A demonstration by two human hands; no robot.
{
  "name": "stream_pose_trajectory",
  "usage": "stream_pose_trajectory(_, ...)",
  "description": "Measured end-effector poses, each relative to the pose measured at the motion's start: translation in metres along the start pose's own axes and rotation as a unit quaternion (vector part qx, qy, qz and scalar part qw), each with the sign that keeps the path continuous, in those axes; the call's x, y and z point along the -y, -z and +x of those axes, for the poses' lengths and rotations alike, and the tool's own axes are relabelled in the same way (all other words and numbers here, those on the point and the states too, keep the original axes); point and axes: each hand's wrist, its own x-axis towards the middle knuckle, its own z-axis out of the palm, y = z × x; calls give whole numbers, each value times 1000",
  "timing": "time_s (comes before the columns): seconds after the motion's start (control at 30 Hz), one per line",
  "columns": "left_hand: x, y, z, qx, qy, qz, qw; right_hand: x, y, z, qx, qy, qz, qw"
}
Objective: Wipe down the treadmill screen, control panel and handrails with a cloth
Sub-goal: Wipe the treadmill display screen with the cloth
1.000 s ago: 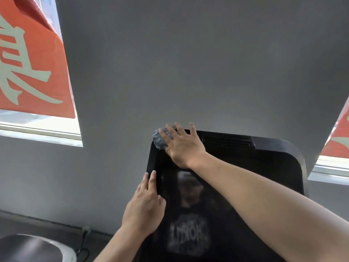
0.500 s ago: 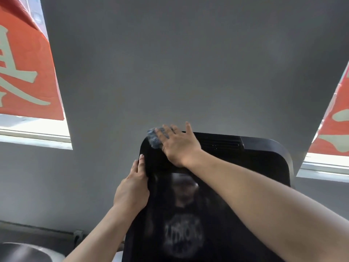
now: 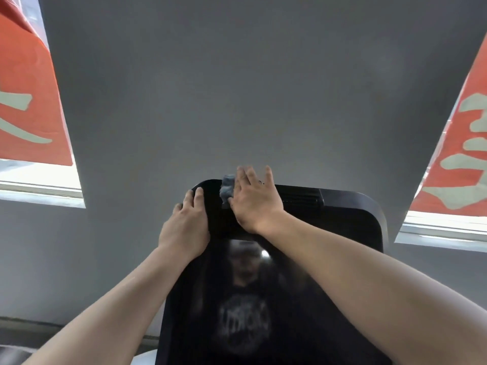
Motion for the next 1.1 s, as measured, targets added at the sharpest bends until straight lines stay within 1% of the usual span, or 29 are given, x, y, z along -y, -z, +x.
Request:
stream_pose_trajectory(0.07,-12,8,13,-1,-9,17,1000,-31,-4,-19,11,-20,-19,1000)
stream_pose_trajectory(0.13,-23,14,24,22,-19,56,998,-62,-10,-42,30,-51,-38,998)
stream_pose_trajectory(0.2,-35,18,34,48,-27,95,994,-91,-20,-65,41,-101,-39,993)
stream_pose_trajectory(0.3,-60,15,44,75,-71,113,988,-118,-26,-81,47,-161,-37,985)
stream_pose_trajectory(0.37,-79,10,46,95,-99,126,983,-105,-25,-73,37,-147,-10,988)
stream_pose_trajectory(0.47,-98,4,48,109,-86,144,980,-61,-26,-53,-3,-51,61,997)
stream_pose_trajectory(0.53,-96,0,48,102,-81,154,979,-48,-30,-45,3,-29,95,995)
stream_pose_trajectory(0.6,-90,-1,49,93,-86,159,979,-65,-35,-49,6,-44,92,995)
stream_pose_trajectory(0.7,-87,2,49,97,-97,153,979,-119,-48,-79,10,-100,71,992)
stream_pose_trajectory(0.77,-89,4,48,103,-97,156,978,-156,-60,-108,29,-140,62,988)
stream_pose_trajectory(0.83,-91,4,49,109,-93,163,976,-177,-64,-129,60,-168,58,982)
stream_pose_trajectory(0.9,-92,5,50,110,-84,166,976,-174,-61,-124,67,-176,52,981)
stream_pose_trajectory(1.0,-97,7,54,121,-66,171,976,-150,-54,-101,63,-172,89,979)
stream_pose_trajectory(1.1,-104,6,54,120,-62,171,976,-160,-63,-105,48,-157,114,980)
